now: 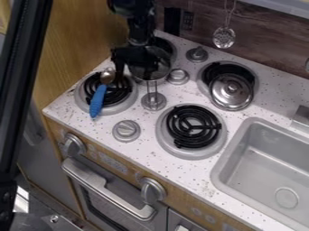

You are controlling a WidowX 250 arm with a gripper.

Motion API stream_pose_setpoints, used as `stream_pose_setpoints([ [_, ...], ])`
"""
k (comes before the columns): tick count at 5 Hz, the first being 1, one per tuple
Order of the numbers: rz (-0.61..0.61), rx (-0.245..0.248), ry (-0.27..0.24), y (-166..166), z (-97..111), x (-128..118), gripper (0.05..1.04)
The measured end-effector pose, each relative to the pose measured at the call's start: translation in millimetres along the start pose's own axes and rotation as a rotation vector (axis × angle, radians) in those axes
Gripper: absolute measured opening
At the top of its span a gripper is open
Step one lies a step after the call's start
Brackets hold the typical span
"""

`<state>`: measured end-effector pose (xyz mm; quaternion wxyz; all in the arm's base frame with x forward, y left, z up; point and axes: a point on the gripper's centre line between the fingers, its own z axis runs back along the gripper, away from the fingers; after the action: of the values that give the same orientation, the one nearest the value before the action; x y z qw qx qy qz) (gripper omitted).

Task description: Move the silver pot from upper left burner to the bottom right burner

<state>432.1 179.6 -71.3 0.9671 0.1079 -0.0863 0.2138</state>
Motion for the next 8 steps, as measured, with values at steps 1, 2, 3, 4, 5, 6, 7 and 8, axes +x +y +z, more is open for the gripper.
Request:
stream_pose_setpoints([
  [1,-0.058,0.016,-0.012,-6,-2,-9,0.708],
  [2,-0.056,0.008,-0.031,-6,4,-15,0.410],
  [3,-0.031,-0.057,-0.083,-13,30,-13,0.212],
  [4,-0.091,-0.116,-0.150,-30,70,-27,0.091],
  [5,-0.151,-0.189,-0.180,-52,107,-54,0.072],
  [6,-0.195,-0.212,-0.137,-64,109,-97,0.071],
  [7,-0.227,-0.162,-0.095,-75,104,-126,0.071],
  [8,-0.245,-0.134,-0.033,-78,85,-137,0.071],
])
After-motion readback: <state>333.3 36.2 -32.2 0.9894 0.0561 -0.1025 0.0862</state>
